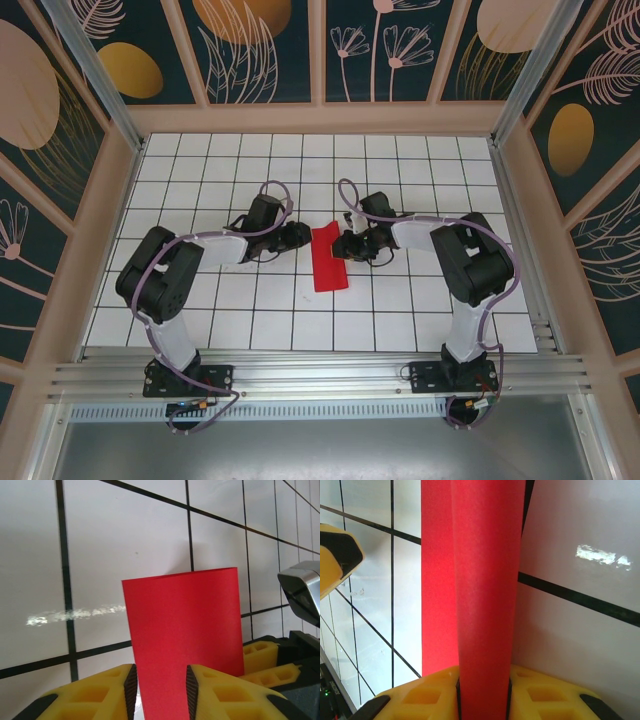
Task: Fold a paper plane with a square sheet of paper (pick it up from the middle)
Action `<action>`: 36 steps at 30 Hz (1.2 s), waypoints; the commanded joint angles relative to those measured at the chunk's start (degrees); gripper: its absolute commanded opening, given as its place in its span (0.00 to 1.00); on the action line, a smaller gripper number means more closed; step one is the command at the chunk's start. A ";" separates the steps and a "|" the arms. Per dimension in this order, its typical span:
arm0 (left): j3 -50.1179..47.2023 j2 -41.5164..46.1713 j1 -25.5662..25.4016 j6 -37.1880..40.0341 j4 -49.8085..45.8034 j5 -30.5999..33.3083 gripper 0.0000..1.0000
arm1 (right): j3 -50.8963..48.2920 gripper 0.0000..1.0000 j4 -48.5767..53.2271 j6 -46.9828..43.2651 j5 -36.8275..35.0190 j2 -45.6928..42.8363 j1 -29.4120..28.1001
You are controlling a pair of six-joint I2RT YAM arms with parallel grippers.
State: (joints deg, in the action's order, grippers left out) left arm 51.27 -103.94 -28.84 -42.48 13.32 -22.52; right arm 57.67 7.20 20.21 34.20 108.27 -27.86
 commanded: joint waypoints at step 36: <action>3.92 -7.37 -2.53 2.88 -2.49 -3.93 0.13 | 0.97 0.27 4.32 -0.30 -6.97 5.99 -0.18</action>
State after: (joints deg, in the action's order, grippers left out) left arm 53.49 -110.24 -31.03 -41.15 13.06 -27.79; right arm 59.77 10.09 20.91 34.20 109.56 -27.86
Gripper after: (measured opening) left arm 0.137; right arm 0.273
